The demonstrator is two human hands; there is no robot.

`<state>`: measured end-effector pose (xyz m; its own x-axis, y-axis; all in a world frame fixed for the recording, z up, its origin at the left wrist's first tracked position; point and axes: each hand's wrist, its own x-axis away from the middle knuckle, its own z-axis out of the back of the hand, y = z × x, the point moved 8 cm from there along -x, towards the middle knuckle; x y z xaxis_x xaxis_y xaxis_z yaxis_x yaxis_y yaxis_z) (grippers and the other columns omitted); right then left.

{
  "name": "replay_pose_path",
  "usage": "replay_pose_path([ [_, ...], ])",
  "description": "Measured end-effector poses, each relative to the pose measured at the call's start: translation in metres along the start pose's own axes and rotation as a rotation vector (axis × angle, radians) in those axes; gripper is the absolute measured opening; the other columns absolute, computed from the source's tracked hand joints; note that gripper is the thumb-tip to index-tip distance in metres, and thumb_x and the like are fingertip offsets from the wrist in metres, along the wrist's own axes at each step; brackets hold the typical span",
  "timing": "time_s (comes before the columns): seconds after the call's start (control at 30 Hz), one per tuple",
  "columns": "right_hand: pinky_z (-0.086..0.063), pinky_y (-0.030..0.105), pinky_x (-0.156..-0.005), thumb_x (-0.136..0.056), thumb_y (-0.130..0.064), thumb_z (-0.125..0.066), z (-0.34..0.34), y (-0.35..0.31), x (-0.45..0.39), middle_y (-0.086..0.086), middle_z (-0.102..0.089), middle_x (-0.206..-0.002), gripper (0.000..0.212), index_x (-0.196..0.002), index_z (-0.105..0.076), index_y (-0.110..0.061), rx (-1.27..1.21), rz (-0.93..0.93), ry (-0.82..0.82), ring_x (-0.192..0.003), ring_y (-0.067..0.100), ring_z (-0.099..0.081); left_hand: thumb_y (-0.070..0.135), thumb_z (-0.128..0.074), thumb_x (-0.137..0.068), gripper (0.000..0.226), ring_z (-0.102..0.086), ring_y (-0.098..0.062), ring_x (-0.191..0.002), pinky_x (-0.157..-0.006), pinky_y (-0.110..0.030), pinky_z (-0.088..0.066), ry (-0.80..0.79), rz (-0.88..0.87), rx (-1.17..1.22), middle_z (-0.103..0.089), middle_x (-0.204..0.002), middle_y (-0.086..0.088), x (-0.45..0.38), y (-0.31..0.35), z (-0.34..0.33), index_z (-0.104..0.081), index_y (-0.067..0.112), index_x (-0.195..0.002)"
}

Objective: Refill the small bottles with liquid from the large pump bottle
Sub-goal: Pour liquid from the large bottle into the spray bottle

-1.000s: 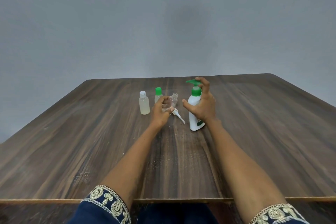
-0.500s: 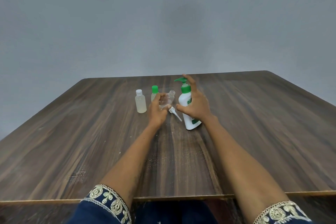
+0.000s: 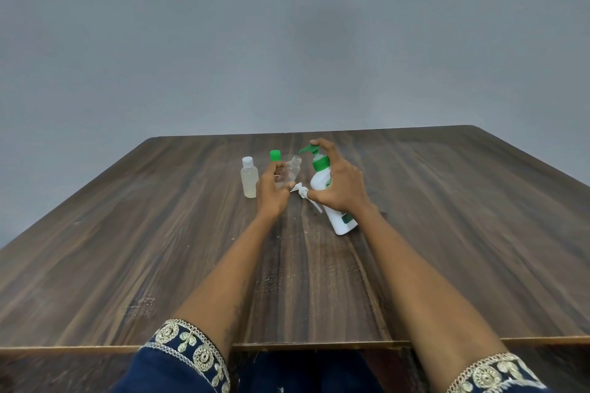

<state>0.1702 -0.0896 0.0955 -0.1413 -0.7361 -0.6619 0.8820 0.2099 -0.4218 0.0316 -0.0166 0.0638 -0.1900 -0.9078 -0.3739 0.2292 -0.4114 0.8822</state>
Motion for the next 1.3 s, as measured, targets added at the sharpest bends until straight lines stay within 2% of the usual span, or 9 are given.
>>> replay_pose_path([
  [0.07,-0.050,0.030,-0.062,-0.057,-0.039,-0.078,-0.001,-0.001,0.000,-0.012,-0.062,-0.096,0.088,-0.131,-0.031,-0.045,0.005,-0.003,-0.020,-0.070,0.017,-0.059,-0.004,-0.064,-0.078,0.033,-0.052,-0.011,-0.090,-0.073,-0.017,-0.038,0.012,0.008,0.005,-0.060,-0.099,0.001,0.001,-0.002,0.002,-0.057,0.009,-0.108],
  [0.2,-0.042,0.024,-0.053,-0.058,-0.038,-0.077,-0.007,-0.005,-0.001,-0.009,-0.061,-0.075,0.085,-0.130,-0.032,-0.045,0.059,0.005,-0.102,-0.059,0.012,-0.055,-0.005,-0.065,-0.077,0.035,-0.052,-0.011,-0.090,-0.076,-0.019,-0.038,0.023,0.003,-0.003,-0.058,-0.097,0.002,0.003,-0.002,0.005,-0.057,0.008,-0.109],
  [0.4,-0.039,0.024,-0.052,-0.055,-0.036,-0.074,-0.016,-0.004,-0.002,-0.011,-0.052,-0.064,0.091,-0.134,-0.030,-0.048,0.090,-0.006,-0.234,-0.056,0.008,-0.052,-0.007,-0.063,-0.076,0.035,-0.052,-0.013,-0.089,-0.078,-0.023,-0.041,0.024,-0.025,-0.020,-0.058,-0.097,0.001,0.002,-0.007,0.008,-0.057,0.006,-0.108],
  [0.57,-0.030,0.016,-0.049,-0.069,-0.024,-0.076,-0.021,-0.008,-0.002,-0.012,-0.044,-0.060,0.107,-0.150,-0.010,-0.047,0.066,0.006,-0.401,-0.052,0.007,-0.045,-0.005,-0.063,-0.078,0.033,-0.054,-0.015,-0.092,-0.082,-0.027,-0.045,0.001,-0.036,-0.057,-0.059,-0.099,0.001,0.001,-0.025,0.007,-0.058,0.009,-0.108],
  [0.63,-0.033,0.019,-0.052,-0.070,-0.027,-0.075,-0.025,-0.008,-0.001,-0.011,-0.045,-0.061,0.104,-0.149,-0.012,-0.050,0.061,-0.012,-0.432,-0.055,0.008,-0.047,-0.005,-0.064,-0.078,0.034,-0.054,-0.016,-0.093,-0.084,-0.028,-0.046,-0.005,-0.032,-0.065,-0.060,-0.101,-0.001,0.000,-0.031,0.007,-0.058,0.010,-0.108],
  [0.73,-0.041,0.027,-0.060,-0.067,-0.040,-0.078,-0.034,-0.003,-0.001,-0.010,-0.051,-0.070,0.092,-0.141,-0.024,-0.050,0.033,-0.068,-0.452,-0.064,0.015,-0.054,-0.005,-0.065,-0.077,0.035,-0.054,-0.015,-0.090,-0.084,-0.029,-0.047,-0.003,-0.014,-0.056,-0.060,-0.101,-0.002,0.001,-0.037,0.008,-0.058,0.009,-0.109],
  [0.83,-0.041,0.026,-0.059,-0.069,-0.041,-0.078,-0.037,-0.004,-0.002,-0.010,-0.052,-0.080,0.085,-0.137,-0.028,-0.044,0.029,-0.090,-0.468,-0.065,0.009,-0.053,-0.005,-0.064,-0.079,0.035,-0.053,-0.013,-0.088,-0.083,-0.027,-0.046,-0.009,-0.002,-0.050,-0.058,-0.101,-0.003,0.002,-0.040,0.008,-0.058,0.009,-0.110],
  [0.97,-0.035,0.024,-0.052,-0.069,-0.028,-0.074,-0.036,-0.007,-0.003,-0.011,-0.048,-0.071,0.080,-0.135,-0.032,-0.042,0.057,-0.083,-0.465,-0.062,0.010,-0.050,-0.005,-0.063,-0.079,0.034,-0.053,-0.012,-0.090,-0.082,-0.024,-0.043,-0.007,0.002,-0.038,-0.058,-0.102,-0.002,0.003,-0.041,0.010,-0.058,0.006,-0.111],
  [1.3,-0.031,0.026,-0.051,-0.061,-0.021,-0.075,-0.028,-0.007,-0.008,-0.006,-0.043,-0.055,0.066,-0.118,-0.044,-0.032,0.055,-0.020,-0.364,-0.050,0.011,-0.043,-0.008,-0.067,-0.073,0.037,-0.055,-0.014,-0.090,-0.084,-0.027,-0.046,-0.033,-0.038,-0.014,-0.061,-0.098,0.001,0.003,-0.036,0.008,-0.061,0.009,-0.105],
])
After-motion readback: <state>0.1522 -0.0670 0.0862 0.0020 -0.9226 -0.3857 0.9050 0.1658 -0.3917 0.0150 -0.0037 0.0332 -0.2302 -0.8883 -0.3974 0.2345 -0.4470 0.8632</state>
